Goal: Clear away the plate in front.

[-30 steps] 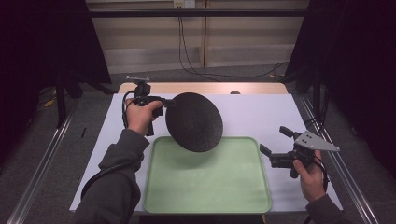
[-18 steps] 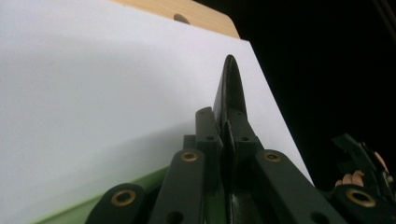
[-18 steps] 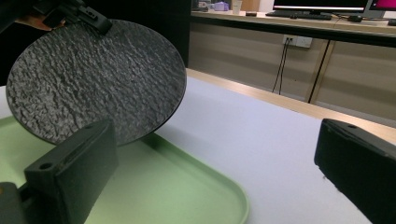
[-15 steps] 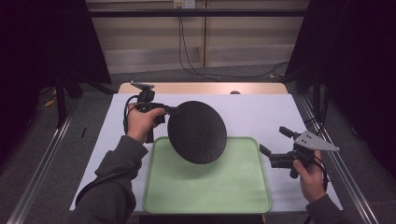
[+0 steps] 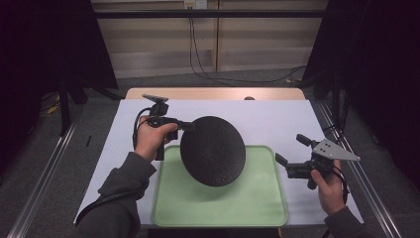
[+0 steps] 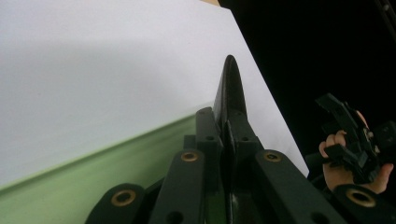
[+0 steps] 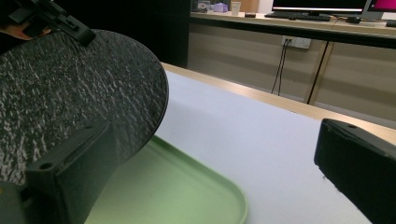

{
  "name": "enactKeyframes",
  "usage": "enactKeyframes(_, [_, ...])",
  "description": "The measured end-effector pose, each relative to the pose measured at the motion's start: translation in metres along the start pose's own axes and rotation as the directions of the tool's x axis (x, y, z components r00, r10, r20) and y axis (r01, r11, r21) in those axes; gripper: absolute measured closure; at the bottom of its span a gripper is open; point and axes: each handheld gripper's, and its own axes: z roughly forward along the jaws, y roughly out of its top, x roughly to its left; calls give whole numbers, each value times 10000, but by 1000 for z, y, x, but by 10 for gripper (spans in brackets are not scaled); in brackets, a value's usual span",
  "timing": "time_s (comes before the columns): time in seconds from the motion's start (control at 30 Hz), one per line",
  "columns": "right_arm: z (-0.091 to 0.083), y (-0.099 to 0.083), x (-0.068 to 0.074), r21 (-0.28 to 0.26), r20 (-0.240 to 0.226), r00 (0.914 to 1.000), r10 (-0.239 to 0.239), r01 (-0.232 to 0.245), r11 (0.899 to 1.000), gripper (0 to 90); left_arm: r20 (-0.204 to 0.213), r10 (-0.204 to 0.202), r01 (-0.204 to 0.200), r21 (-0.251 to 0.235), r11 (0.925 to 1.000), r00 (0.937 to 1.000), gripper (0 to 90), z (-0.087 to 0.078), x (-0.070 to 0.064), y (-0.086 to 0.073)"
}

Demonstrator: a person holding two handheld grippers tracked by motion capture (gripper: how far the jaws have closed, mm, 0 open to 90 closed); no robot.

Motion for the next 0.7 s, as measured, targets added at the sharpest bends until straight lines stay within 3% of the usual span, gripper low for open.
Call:
enactKeyframes(0.17, [0,0,0,45,17,10000,11,-12,10000,0,223,149,-154,258,9995,9996,856,2,-5,-5])
enactKeyframes(0.37, [0,0,0,31,10,10000,10,-10,10000,0,216,430,-438,399,9982,9988,856,3,-8,-9])
enactKeyframes(0.57, [1,0,0,1,83,9999,60,-61,10000,0,350,392,-409,511,9979,9986,857,5,-13,-13])
enactKeyframes(0.7, [0,0,0,16,71,10000,25,-26,10000,0,420,630,-656,646,9958,9971,857,5,-14,-17])
